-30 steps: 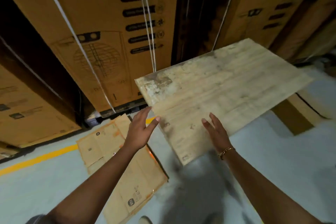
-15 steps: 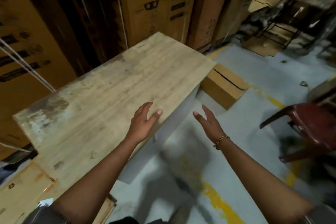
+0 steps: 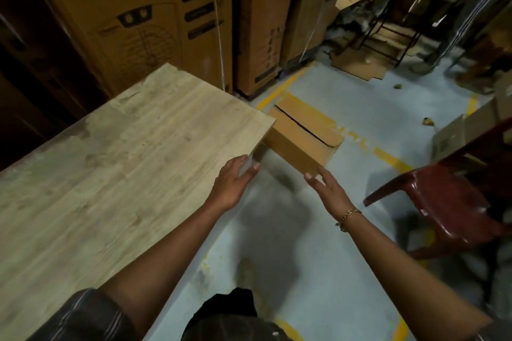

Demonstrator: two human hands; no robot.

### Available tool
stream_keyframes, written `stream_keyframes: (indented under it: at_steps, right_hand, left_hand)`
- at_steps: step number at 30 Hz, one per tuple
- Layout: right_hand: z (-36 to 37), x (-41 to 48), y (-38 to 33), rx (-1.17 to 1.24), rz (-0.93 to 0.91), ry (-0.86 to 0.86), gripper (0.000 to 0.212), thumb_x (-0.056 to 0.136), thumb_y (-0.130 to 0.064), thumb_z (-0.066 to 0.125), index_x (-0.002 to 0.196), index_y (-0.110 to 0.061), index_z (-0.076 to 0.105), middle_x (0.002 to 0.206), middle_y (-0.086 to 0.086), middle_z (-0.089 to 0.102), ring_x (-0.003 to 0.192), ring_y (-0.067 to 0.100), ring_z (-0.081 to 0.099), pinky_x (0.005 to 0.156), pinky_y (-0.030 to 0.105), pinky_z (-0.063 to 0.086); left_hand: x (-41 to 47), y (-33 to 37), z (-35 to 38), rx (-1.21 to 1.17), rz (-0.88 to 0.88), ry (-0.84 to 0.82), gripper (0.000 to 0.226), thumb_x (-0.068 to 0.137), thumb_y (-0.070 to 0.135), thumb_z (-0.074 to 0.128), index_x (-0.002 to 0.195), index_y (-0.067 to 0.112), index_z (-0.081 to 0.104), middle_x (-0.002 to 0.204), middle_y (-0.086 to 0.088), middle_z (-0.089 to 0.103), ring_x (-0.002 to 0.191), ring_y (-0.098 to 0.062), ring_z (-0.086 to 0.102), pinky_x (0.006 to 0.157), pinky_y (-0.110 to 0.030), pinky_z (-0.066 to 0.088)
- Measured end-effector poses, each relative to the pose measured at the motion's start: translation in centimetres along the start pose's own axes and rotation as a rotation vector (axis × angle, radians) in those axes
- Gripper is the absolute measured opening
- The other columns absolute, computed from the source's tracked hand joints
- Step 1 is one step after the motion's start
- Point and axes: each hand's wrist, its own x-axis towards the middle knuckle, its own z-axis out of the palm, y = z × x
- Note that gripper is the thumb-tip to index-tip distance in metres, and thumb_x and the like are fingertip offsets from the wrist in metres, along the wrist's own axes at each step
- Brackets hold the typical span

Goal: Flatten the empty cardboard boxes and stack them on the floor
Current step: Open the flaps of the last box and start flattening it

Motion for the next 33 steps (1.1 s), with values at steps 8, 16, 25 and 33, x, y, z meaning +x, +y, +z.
stream_keyframes:
  at_steps: [8, 16, 25, 33]
  right_hand:
    - [-11.1, 13.8, 1.4, -0.046, 0.072, 0.015, 0.083, 0.087, -0.072, 0.048, 0.154, -0.028, 0.027, 0.161, -0.005, 0.027, 0.147, 0.017, 0.028, 0.118, 0.042, 0.025]
    - [-23.4, 29.7, 6.6, -0.079, 0.064, -0.087, 0.08, 0.088, -0.071, 0.048, 0.153, -0.028, 0.03, 0.16, -0.004, 0.03, 0.145, 0.018, 0.031, 0.117, 0.043, 0.028]
    - [-34.7, 46.9, 12.5, -0.162, 0.084, -0.37, 0.075, 0.09, -0.066, 0.052, 0.151, -0.026, 0.037, 0.154, -0.004, 0.04, 0.14, 0.019, 0.039, 0.112, 0.038, 0.031]
    - [-37.2, 58.5, 15.6, -0.25, 0.112, -0.515, 0.088, 0.082, -0.074, 0.054, 0.151, -0.022, 0.036, 0.153, -0.001, 0.042, 0.138, 0.02, 0.041, 0.109, 0.037, 0.032]
  left_hand:
    - [16.7, 7.6, 7.0, -0.006, -0.064, -0.129, 0.09, 0.081, 0.088, 0.041, 0.153, 0.035, 0.038, 0.16, 0.005, 0.035, 0.148, -0.017, 0.031, 0.121, -0.045, 0.025]
    - [29.8, 12.0, 17.5, -0.051, -0.151, -0.01, 0.09, 0.082, 0.086, 0.041, 0.152, 0.03, 0.041, 0.159, -0.001, 0.036, 0.145, -0.023, 0.036, 0.113, -0.041, 0.031]
    - [38.6, 17.1, 33.9, -0.253, -0.442, 0.172, 0.073, 0.091, 0.074, 0.046, 0.15, 0.031, 0.042, 0.158, 0.002, 0.039, 0.143, -0.021, 0.039, 0.118, -0.046, 0.032]
    - [44.6, 17.2, 41.5, -0.297, -0.603, 0.228, 0.073, 0.093, 0.071, 0.045, 0.152, 0.028, 0.041, 0.158, 0.001, 0.038, 0.144, -0.02, 0.037, 0.119, -0.043, 0.03]
